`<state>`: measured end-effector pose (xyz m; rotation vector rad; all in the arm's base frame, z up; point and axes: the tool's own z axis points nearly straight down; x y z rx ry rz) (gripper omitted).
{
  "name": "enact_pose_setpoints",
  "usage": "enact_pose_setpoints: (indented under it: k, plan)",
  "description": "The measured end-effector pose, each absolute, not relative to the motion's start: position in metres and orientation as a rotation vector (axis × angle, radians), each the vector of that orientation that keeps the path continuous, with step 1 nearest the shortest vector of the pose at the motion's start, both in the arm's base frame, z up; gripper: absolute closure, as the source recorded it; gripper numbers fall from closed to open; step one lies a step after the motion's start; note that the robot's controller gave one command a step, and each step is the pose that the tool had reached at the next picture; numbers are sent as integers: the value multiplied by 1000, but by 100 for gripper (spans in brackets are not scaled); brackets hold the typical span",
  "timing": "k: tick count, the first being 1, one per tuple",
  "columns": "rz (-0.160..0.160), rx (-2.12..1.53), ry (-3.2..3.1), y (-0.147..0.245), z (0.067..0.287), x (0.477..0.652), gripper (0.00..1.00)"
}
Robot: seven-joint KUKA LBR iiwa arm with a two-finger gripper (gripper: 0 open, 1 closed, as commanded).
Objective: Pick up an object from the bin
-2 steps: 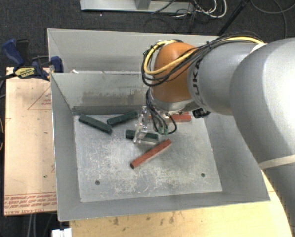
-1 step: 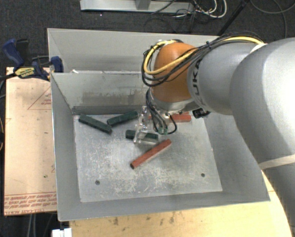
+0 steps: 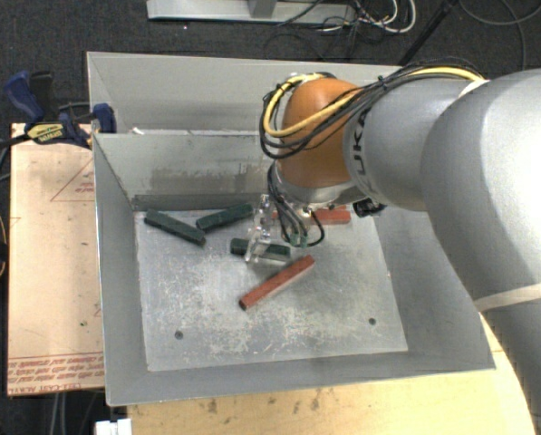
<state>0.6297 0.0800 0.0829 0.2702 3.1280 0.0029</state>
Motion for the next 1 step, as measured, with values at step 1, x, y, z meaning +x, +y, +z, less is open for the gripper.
enact_pose_setpoints:
  k: [1]
  plan:
    - [3, 270, 3128, 80, 83, 630, 100]
